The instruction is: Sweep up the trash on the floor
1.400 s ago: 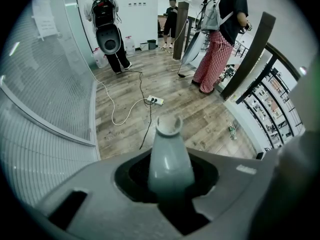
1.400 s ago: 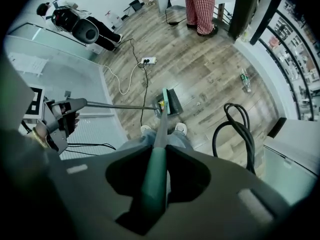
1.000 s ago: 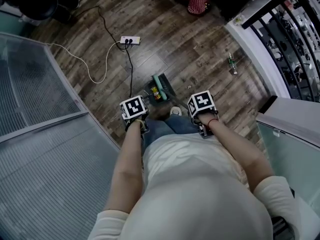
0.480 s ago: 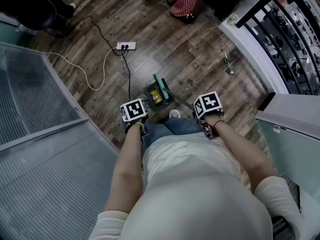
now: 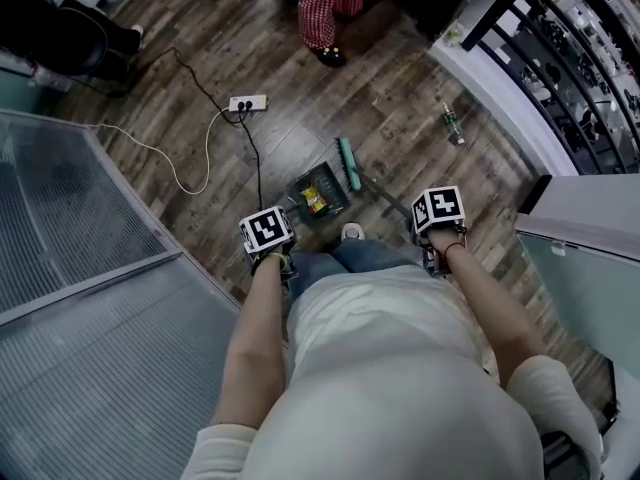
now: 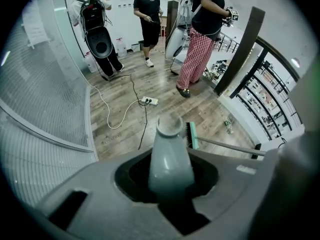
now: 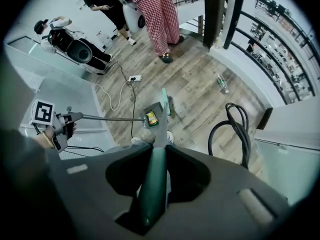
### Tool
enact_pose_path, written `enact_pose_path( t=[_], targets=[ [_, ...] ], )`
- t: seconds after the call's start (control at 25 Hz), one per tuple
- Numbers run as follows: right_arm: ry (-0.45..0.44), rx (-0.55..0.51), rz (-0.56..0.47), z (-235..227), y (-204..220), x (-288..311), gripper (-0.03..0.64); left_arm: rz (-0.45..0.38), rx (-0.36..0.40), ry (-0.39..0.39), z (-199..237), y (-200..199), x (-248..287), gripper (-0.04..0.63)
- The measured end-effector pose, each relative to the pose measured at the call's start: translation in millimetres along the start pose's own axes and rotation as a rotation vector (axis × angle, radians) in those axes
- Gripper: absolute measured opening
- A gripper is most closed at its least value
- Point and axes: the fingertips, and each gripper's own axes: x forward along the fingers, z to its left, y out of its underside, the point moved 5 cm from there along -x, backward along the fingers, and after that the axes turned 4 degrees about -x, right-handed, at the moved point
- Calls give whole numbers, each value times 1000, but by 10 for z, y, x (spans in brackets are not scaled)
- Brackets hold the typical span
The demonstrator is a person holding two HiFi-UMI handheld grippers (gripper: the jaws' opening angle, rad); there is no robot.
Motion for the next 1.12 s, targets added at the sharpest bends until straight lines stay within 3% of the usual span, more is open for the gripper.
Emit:
enact_pose_path(
  t=[0.2,0.56,1.12],
  targets=[
    [50,84,-37,-282,10,-12,98,7,29,11,-95,-4,-7,94],
    [172,125,-39,-585,59,52,98,13,82,30,-265,-71,-38,94],
    [297,26,78,-616,52,309,98,22,95,55,-399,-130,70,94]
  ],
)
